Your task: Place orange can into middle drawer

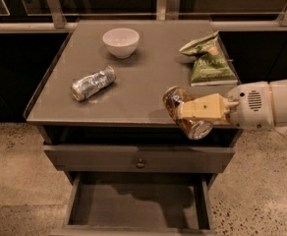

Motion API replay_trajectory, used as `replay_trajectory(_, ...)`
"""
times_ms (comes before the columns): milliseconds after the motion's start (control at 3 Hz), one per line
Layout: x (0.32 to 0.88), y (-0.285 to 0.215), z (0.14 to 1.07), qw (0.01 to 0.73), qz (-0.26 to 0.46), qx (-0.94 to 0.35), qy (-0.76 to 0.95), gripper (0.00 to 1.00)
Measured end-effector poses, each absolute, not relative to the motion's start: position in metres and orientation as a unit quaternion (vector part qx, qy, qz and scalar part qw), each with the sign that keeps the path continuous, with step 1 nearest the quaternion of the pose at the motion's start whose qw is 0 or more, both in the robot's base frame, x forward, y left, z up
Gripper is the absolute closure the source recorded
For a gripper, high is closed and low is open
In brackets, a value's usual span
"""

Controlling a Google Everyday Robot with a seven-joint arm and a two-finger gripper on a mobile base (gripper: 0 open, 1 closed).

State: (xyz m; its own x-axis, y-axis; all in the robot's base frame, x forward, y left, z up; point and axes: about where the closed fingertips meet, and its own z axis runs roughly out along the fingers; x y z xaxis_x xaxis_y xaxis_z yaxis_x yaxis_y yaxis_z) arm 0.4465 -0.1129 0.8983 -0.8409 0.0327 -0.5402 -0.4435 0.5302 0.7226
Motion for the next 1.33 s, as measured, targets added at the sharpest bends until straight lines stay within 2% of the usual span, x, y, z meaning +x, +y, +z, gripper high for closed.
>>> replay_trajectory(667,0.407,-0.105,0.850,0.274,0.488,-0.067,0.826,1.00)
replay_trajectory(1333,0.360,-0.133,0.750,0.271,0.528,0.057,0.803,1.00)
